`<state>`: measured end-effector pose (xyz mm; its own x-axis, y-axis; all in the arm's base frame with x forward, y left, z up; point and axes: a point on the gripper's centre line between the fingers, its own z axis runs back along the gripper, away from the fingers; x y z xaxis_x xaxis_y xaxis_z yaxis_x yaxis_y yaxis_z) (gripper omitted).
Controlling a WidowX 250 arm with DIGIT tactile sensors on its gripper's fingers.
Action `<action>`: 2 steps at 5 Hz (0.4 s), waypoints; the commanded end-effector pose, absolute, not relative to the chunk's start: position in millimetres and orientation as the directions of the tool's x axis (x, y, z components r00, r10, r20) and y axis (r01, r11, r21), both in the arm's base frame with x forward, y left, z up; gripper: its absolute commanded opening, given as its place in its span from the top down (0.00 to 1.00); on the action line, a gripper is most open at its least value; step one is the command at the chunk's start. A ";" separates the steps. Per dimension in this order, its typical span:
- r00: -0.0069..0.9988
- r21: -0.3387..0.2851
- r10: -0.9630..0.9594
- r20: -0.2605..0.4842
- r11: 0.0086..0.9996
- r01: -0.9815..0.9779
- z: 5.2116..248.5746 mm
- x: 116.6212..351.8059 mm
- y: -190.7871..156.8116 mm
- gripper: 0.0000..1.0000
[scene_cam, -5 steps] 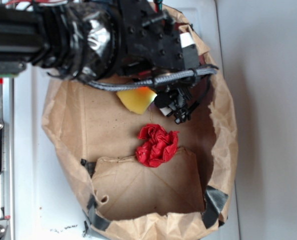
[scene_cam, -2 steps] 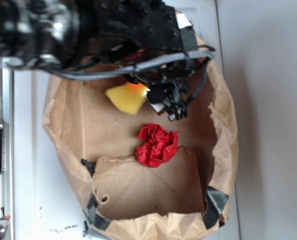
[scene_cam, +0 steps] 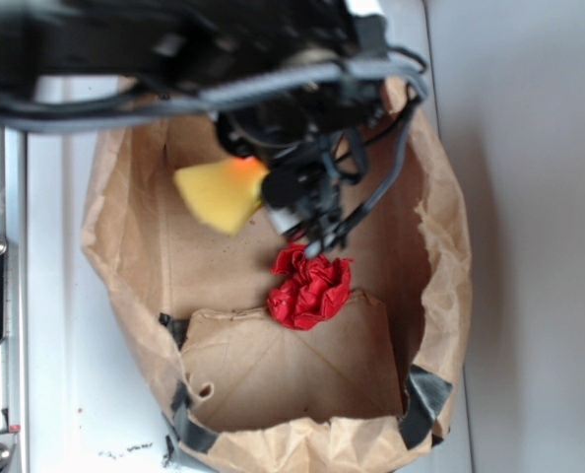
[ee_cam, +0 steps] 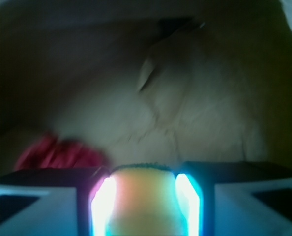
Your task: Grab the green sponge.
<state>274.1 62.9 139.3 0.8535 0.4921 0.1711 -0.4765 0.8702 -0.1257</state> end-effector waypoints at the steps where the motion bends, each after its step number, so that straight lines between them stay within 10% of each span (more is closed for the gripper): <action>1: 0.849 -0.185 0.436 0.298 0.899 -0.396 191.0 242.2 54.0 1.00; 2: 0.837 -0.185 0.441 0.323 0.897 -0.401 192.4 243.2 45.7 1.00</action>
<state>243.5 41.1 181.3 0.8466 0.4525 0.2802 -0.4170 0.8911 -0.1793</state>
